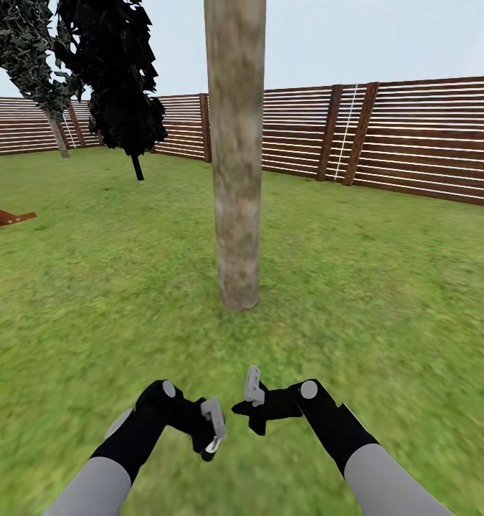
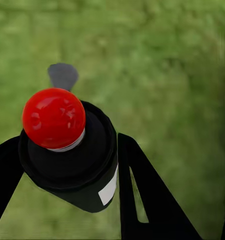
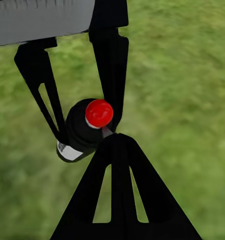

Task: In the garden, pick up the pesticide atomizer on the floor and spray pesticide onto both trees until each tree trunk is fully covered.

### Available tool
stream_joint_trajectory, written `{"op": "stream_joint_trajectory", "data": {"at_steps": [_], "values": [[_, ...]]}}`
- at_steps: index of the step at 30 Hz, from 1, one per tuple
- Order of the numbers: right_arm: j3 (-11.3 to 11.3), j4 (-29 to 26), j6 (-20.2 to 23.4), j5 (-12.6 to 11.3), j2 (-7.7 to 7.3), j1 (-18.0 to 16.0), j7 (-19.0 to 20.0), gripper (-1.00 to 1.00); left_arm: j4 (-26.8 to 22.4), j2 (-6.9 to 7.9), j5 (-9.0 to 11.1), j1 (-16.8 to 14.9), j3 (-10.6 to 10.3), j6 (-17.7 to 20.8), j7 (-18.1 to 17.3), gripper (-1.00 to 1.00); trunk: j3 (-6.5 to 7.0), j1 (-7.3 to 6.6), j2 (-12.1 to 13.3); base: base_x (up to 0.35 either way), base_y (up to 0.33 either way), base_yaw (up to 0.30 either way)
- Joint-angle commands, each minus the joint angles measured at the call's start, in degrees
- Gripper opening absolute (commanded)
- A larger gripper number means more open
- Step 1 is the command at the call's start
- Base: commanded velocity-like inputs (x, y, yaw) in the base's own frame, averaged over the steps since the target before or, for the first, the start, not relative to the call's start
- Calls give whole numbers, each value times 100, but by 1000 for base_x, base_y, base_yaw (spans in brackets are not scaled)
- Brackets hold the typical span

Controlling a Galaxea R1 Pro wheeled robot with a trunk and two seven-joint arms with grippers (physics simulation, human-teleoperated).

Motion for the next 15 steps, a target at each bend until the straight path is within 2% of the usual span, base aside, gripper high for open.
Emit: {"op": "stream_joint_trajectory", "data": {"at_steps": [1,15], "values": [[0,0,0,0,0,0,0,-100,4,1,74,0,-2,-6,-1,-100,0,0,0,0,0,0],[2,0,0,0,1,0,0,-100,6,-9,144,-2,1,8,-1,-100,0,0,0,0,0,0]]}}
